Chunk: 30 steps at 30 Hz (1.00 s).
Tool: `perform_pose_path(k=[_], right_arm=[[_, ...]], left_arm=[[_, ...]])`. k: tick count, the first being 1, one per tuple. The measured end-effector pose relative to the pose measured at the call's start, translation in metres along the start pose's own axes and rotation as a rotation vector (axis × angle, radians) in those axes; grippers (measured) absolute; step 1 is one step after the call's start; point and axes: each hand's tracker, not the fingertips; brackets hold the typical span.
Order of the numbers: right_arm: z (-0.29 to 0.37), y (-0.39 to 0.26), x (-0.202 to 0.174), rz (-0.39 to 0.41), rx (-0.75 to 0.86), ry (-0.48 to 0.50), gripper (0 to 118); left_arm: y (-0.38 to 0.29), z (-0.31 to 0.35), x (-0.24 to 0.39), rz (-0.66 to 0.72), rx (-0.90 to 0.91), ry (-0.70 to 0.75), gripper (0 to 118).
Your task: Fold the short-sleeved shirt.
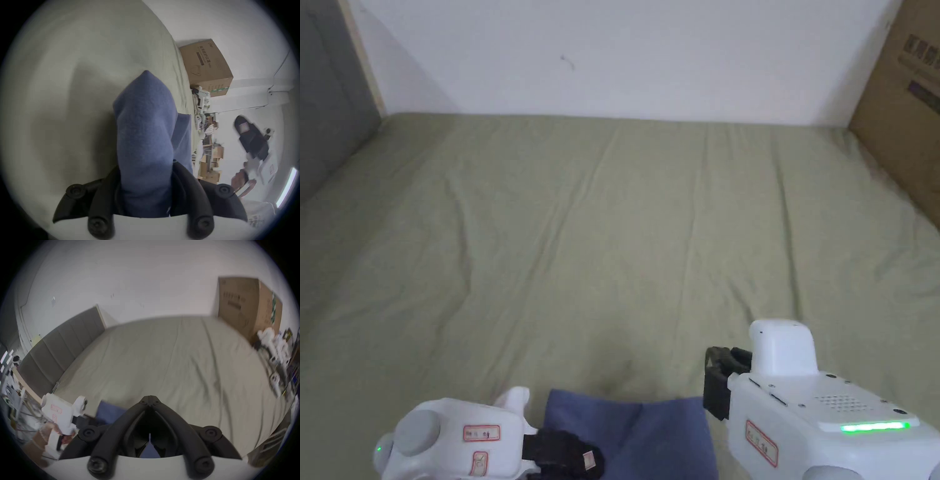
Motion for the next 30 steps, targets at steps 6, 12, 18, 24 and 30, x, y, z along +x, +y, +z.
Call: perform_pose_path(k=[6,12,18,24,30], right_arm=[[0.017,0.022,-0.041,0.088,0.248,-0.088,0],[0.013,0.027,-0.08,0.06,0.371,-0.126,0],[-0.006,0.029,-0.104,0.075,0.336,-0.15,1],[-0.021,0.015,-0.116,0.101,0.262,-0.13,1],[-0.034,0.01,-0.118,0.115,0.176,-0.09,1]], left_arm=[[0.007,0.085,-0.04,0.011,0.036,0.205,27],[0.021,0.158,-0.074,0.0,0.054,0.435,27],[0.035,0.208,-0.093,-0.071,0.023,0.716,27],[0.047,0.229,-0.111,-0.2,-0.009,1.054,28],[0.042,0.233,-0.116,-0.217,0.051,1.131,118]])
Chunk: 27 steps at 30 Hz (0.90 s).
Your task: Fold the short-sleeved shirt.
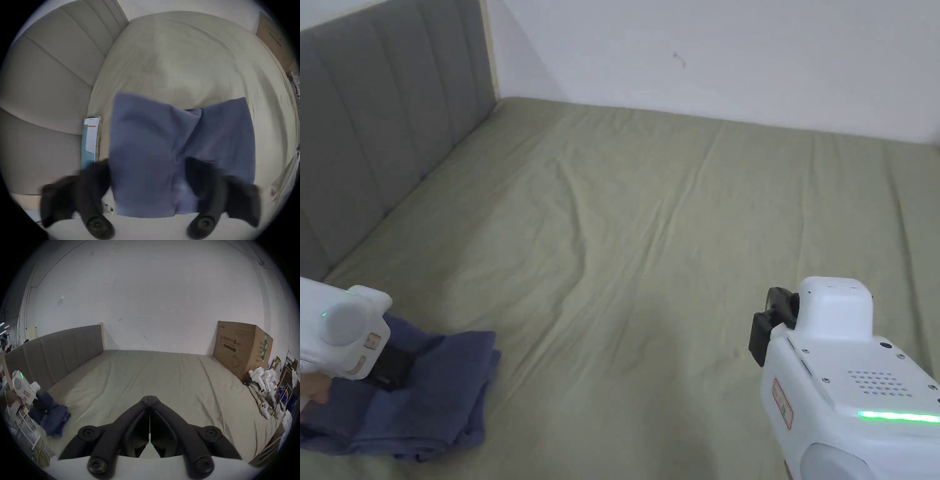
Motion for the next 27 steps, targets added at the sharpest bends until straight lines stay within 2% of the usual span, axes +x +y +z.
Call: perform_pose_path(k=[2,5,8,9,10,11,12,13,14,15,16,18,20,24,27], right_arm=[[0.001,-0.002,0.0,0.004,-0.002,-0.004,1],[0.004,-0.001,0.003,-0.006,0.001,0.001,1],[0.009,0.002,0.009,-0.023,0.005,0.01,1],[0.012,0.002,0.012,-0.029,0.011,0.008,1],[0.015,0.001,0.015,-0.034,0.016,0.006,1],[0.018,0.001,0.018,-0.043,0.02,0.004,1],[0.021,0.001,0.023,-0.056,0.022,0.004,1],[0.024,0.001,0.026,-0.071,0.021,0.004,1],[0.027,0.0,0.03,-0.087,0.02,0.005,1],[0.031,0.0,0.035,-0.096,0.02,0.006,1],[0.035,-0.001,0.04,-0.103,0.024,0.004,1],[0.044,-0.002,0.048,-0.109,0.038,-0.013,1],[0.053,-0.001,0.06,-0.122,0.052,-0.017,1],[0.069,0.007,0.082,-0.158,0.081,-0.04,1],[0.083,0.017,0.093,-0.129,0.131,-0.087,1]], left_arm=[[-0.005,0.012,0.003,0.037,0.072,-0.033,117],[-0.007,0.031,0.014,0.074,0.084,0.009,114],[-0.015,0.062,0.03,0.109,0.179,-0.06,112],[-0.017,0.074,0.037,0.134,0.207,-0.098,107],[-0.021,0.085,0.044,0.161,0.226,-0.137,98],[-0.024,0.098,0.052,0.198,0.247,-0.212,79],[-0.028,0.109,0.061,0.224,0.273,-0.284,40],[-0.032,0.118,0.073,0.223,0.29,-0.315,10],[-0.036,0.125,0.088,0.213,0.306,-0.319,4],[-0.04,0.134,0.107,0.207,0.326,-0.318,3],[-0.043,0.138,0.123,0.148,0.347,-0.246,1],[-0.051,0.159,0.151,0.157,0.453,-0.194,0],[-0.058,0.182,0.173,0.173,0.525,-0.246,0],[-0.067,0.233,0.216,0.129,0.721,-0.161,0],[-0.071,0.27,0.24,0.094,0.86,-0.079,0]])
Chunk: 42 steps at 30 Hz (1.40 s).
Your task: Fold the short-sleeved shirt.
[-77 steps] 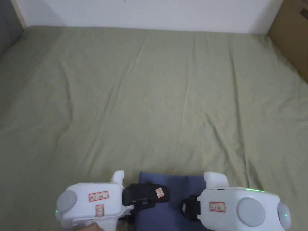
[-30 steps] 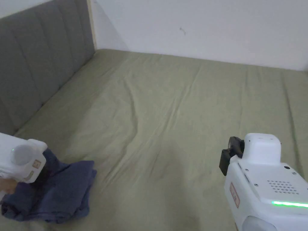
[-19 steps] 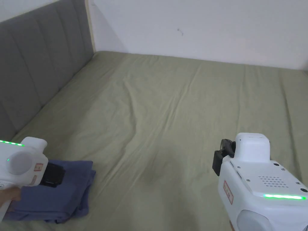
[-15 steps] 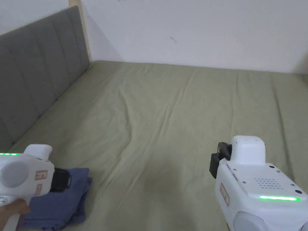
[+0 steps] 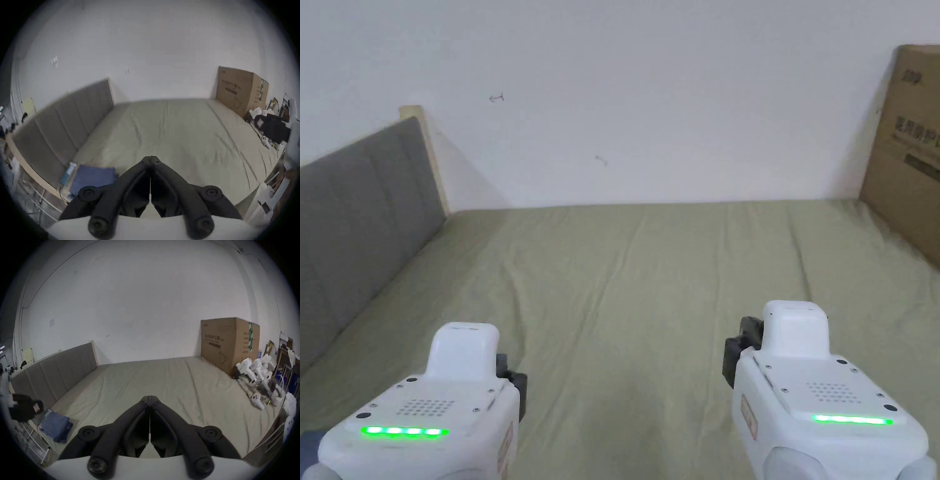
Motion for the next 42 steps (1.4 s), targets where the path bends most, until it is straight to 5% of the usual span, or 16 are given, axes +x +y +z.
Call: perform_pose_path(k=[11,20,22,25,28,30,31,42], right_arm=[[0.042,0.061,0.019,0.034,0.175,-0.03,1],[0.055,0.085,0.022,0.012,0.242,-0.036,1],[0.054,0.084,0.022,0.01,0.233,-0.046,6],[0.054,0.079,0.022,0.014,0.221,-0.042,30],[0.053,0.076,0.023,0.016,0.207,-0.036,68],[0.052,0.074,0.023,0.019,0.203,-0.031,94],[0.052,0.073,0.023,0.022,0.2,-0.03,97],[0.048,0.068,0.017,0.032,0.194,-0.023,97]], left_arm=[[0.064,0.055,0.048,0.047,0.334,0.037,0],[0.084,0.064,0.052,0.062,0.375,0.061,1],[0.086,0.062,0.053,0.052,0.348,0.077,13],[0.083,0.06,0.051,0.058,0.32,0.058,77],[0.077,0.059,0.05,0.07,0.312,0.038,112],[0.073,0.06,0.05,0.075,0.317,0.033,117],[0.074,0.059,0.051,0.075,0.317,0.033,117],[0.068,0.049,0.05,0.062,0.273,0.0,116]])
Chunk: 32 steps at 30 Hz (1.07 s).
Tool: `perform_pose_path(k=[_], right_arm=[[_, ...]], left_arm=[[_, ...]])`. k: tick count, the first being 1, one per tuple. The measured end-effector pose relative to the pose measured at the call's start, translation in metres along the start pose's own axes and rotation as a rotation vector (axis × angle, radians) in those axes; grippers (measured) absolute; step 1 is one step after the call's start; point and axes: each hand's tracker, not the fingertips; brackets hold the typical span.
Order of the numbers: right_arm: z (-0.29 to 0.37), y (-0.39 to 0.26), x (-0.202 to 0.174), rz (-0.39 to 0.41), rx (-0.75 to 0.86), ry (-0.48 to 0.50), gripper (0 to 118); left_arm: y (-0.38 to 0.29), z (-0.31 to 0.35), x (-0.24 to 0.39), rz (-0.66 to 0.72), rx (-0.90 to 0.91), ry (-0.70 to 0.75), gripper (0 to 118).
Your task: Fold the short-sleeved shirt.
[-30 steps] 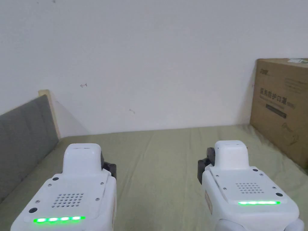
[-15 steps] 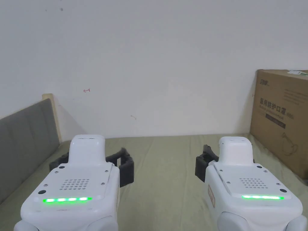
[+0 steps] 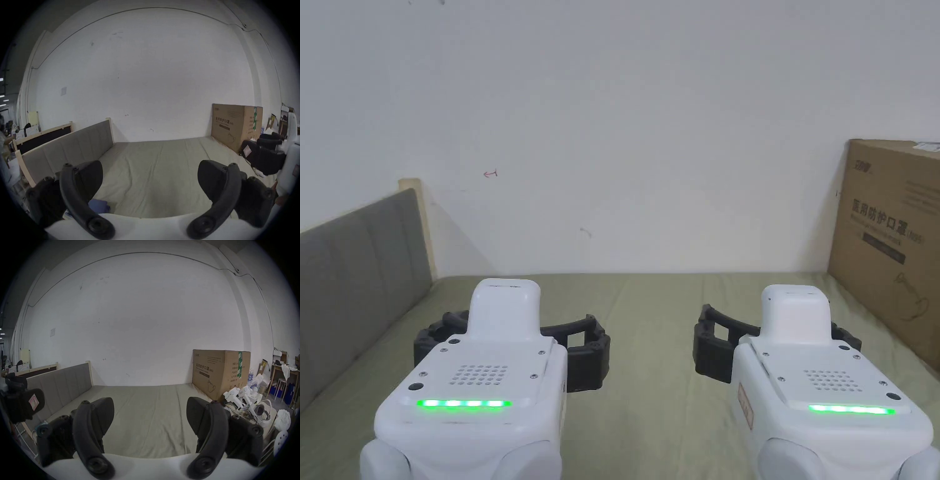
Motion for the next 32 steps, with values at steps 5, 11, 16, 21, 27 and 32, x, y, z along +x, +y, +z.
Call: perform_pose_path(k=[5,11,16,21,27,32], right_arm=[[0.001,-0.002,0.002,-0.009,-0.004,-0.003,97],[0.002,-0.005,0.005,-0.011,-0.007,-0.011,97],[0.002,-0.006,0.007,-0.008,-0.014,-0.02,97],[0.003,-0.01,0.007,0.003,-0.015,-0.006,97],[0.003,-0.011,0.006,0.007,-0.015,-0.007,97],[0.003,-0.01,0.007,0.006,-0.016,-0.014,97]], left_arm=[[-0.005,0.0,-0.001,0.028,-0.009,-0.003,116],[-0.014,-0.005,0.002,0.002,-0.025,0.036,116],[-0.019,-0.004,0.002,-0.006,-0.027,0.018,116],[-0.02,0.0,-0.001,0.003,0.017,-0.011,116],[-0.015,0.0,-0.008,0.061,0.018,-0.038,116],[-0.012,0.0,-0.005,0.036,0.001,0.002,116]])
